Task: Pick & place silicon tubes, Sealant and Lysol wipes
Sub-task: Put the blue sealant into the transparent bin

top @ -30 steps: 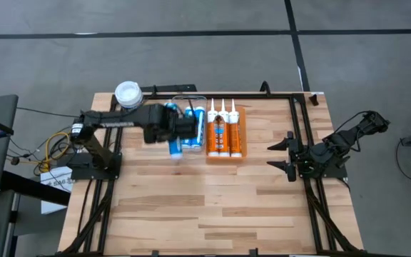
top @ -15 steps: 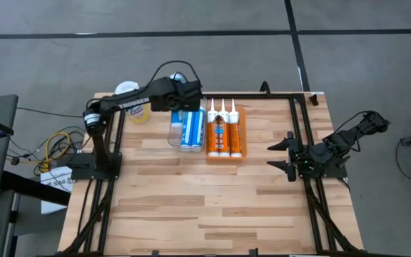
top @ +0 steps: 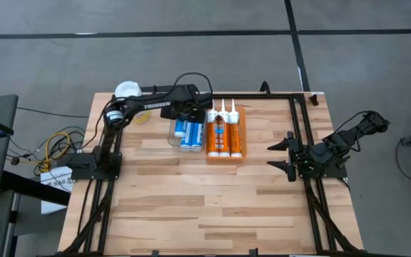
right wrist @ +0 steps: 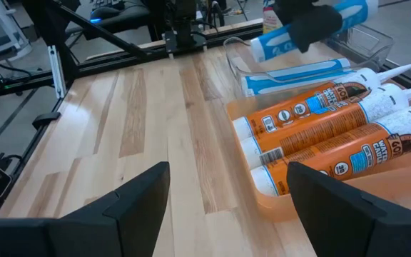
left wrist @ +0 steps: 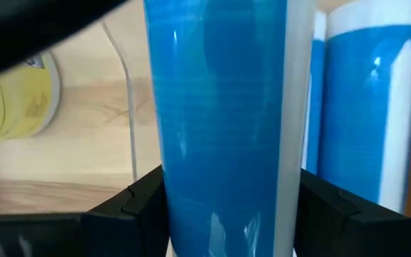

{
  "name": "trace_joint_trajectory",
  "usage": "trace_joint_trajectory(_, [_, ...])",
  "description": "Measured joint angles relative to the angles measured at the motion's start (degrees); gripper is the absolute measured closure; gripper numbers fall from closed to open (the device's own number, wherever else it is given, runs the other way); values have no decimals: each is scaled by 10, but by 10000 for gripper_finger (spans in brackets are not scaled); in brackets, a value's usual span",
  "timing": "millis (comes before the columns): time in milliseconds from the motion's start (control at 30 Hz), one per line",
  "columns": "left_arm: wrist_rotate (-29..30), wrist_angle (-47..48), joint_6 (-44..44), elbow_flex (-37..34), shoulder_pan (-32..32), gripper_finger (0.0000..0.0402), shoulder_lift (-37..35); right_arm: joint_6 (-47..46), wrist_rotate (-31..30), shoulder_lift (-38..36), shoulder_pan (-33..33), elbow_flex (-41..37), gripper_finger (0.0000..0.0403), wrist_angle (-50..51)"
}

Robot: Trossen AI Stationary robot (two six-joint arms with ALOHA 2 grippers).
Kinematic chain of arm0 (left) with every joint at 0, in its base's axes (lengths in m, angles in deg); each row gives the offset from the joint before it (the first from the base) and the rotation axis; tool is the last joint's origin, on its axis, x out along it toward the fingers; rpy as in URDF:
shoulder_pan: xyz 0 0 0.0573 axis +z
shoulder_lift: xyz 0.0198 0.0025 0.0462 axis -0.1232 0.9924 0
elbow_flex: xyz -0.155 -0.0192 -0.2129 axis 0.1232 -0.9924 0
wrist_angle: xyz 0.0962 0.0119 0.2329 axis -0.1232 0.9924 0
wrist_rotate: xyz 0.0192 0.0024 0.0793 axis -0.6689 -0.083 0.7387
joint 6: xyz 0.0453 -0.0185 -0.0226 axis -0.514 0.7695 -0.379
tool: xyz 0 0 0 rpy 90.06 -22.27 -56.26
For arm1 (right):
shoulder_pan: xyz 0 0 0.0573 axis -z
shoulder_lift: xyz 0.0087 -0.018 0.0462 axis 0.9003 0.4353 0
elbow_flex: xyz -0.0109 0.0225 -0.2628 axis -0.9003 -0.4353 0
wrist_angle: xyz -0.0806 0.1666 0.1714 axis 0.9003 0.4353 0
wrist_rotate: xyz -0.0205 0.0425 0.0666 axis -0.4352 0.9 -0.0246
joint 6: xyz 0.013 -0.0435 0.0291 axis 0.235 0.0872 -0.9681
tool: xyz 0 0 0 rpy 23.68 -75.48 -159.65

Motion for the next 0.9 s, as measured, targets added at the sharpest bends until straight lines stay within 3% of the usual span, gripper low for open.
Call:
trace_joint_trajectory(633, [-87,30,12,0,-17,200,8,0,-1,0,0,0,127,1])
trace_joint_trajectory(900, [-86,53,14,0,-18,200,8,0,-1,0,0,0,127,0])
